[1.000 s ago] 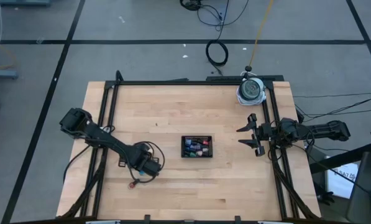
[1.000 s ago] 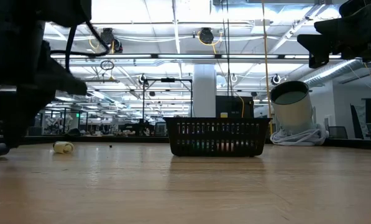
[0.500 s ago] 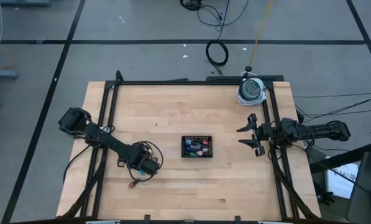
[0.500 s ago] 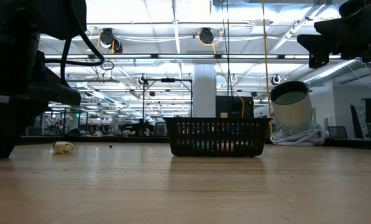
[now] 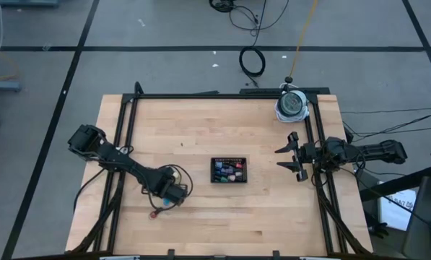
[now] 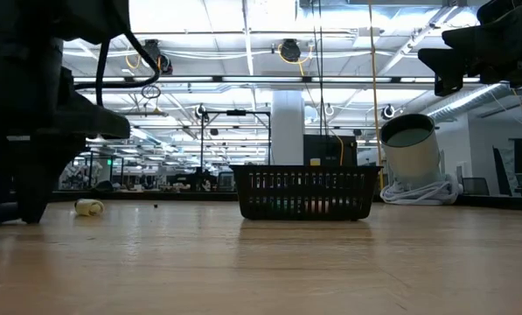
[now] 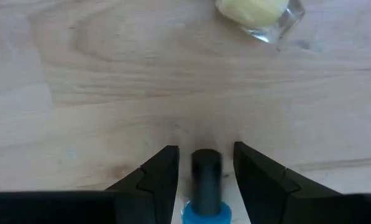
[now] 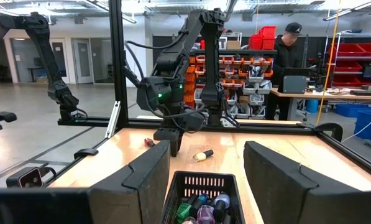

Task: Pick & Place Nail Polish
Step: Put the blue nail polish into the black bin

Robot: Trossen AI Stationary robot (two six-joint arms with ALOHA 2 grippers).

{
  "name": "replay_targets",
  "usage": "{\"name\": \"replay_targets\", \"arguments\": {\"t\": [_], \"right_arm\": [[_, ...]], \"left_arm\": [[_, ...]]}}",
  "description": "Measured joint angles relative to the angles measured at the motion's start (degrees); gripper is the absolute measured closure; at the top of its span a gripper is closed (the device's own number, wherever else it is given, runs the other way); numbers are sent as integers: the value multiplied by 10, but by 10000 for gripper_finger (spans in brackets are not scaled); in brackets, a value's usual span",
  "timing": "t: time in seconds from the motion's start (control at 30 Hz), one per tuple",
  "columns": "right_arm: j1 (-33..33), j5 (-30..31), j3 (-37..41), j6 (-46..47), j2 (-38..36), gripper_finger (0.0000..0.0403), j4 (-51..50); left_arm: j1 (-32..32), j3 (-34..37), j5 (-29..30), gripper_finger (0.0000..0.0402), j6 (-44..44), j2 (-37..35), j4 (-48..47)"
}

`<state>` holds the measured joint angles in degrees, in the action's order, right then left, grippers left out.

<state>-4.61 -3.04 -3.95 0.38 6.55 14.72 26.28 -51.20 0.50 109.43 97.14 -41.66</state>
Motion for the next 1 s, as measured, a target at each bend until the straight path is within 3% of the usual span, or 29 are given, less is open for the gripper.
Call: {"name": "replay_targets", "arguments": {"t": [0.2,0.53,0.63,0.83,1.0], "right_arm": [[0,0,0,0,0,211,0],[0,0,0,0,0,211,0],[0,0,0,0,0,211,0],[0,0,0,0,0,211,0],[0,0,0,0,0,211,0]], "left_arm": [[2,0,-41,245,2,0,9],[5,0,-46,249,-39,0,12],[5,0,-49,275,-39,1,12],[5,0,-36,367,-50,1,14],[5,0,13,368,-106,0,17]]}}
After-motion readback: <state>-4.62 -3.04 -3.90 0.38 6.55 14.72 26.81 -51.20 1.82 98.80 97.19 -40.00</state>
